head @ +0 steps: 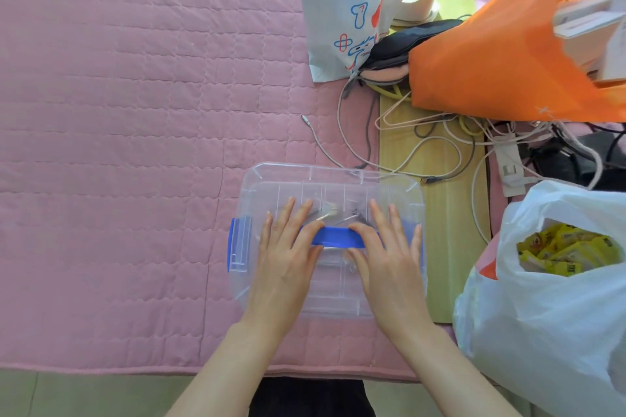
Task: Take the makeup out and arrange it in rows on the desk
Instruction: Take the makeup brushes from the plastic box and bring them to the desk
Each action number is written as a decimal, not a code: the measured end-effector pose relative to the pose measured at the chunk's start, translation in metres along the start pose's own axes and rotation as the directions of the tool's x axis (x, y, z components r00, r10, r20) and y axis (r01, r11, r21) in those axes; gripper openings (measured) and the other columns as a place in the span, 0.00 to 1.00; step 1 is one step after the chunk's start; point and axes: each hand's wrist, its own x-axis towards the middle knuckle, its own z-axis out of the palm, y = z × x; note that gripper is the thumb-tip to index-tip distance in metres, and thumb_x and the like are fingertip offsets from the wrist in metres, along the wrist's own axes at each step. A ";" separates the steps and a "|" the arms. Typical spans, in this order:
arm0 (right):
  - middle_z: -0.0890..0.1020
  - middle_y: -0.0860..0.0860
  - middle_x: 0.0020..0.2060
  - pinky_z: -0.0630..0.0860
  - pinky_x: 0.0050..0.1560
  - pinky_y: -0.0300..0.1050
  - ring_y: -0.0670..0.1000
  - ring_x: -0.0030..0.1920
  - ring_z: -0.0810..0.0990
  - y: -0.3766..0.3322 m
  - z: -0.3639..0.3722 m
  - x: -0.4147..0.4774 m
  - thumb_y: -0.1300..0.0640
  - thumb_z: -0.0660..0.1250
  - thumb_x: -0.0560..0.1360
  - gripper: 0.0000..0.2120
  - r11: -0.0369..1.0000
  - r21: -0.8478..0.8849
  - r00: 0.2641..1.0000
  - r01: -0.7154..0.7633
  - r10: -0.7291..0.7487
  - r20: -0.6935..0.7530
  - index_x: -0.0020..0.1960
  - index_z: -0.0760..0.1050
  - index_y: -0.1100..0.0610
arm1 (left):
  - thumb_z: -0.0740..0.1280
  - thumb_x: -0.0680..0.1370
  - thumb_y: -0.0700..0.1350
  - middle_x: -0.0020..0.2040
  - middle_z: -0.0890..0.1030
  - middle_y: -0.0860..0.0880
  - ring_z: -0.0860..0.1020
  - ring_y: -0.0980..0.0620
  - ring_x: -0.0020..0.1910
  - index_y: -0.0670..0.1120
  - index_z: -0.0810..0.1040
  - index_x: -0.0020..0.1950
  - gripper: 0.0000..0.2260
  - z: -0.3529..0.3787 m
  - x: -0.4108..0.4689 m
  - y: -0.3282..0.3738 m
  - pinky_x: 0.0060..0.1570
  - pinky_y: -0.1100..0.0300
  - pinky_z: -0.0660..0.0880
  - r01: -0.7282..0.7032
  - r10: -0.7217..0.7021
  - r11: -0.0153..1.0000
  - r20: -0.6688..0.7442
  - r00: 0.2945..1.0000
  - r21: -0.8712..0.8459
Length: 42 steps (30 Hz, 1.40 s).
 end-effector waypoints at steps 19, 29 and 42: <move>0.61 0.52 0.75 0.48 0.72 0.68 0.57 0.77 0.53 0.003 -0.034 0.157 0.52 0.62 0.78 0.16 0.999 0.031 1.000 -0.013 0.013 0.000 0.64 0.72 0.53 | 0.67 0.77 0.38 0.71 0.70 0.47 0.63 0.44 0.74 0.43 0.77 0.60 0.11 -0.029 0.162 -0.016 0.72 0.43 0.56 -0.048 0.048 0.999 -0.070 0.996 -0.001; 0.62 0.49 0.74 0.51 0.72 0.65 0.54 0.76 0.54 0.017 0.011 0.230 0.49 0.62 0.78 0.16 0.998 0.003 0.987 -0.069 0.068 0.147 0.64 0.70 0.50 | 0.65 0.79 0.41 0.72 0.68 0.47 0.60 0.45 0.75 0.43 0.75 0.63 0.12 0.005 0.225 -0.065 0.73 0.47 0.55 -0.019 0.016 0.997 0.043 0.999 0.077; 0.62 0.50 0.72 0.60 0.67 0.69 0.56 0.73 0.57 0.024 0.067 0.255 0.52 0.63 0.77 0.16 0.994 -0.107 0.925 0.022 0.021 0.379 0.64 0.69 0.53 | 0.67 0.76 0.41 0.67 0.71 0.45 0.67 0.42 0.66 0.42 0.75 0.57 0.10 0.045 0.240 -0.116 0.59 0.52 0.64 -0.059 0.010 0.965 0.191 0.982 0.255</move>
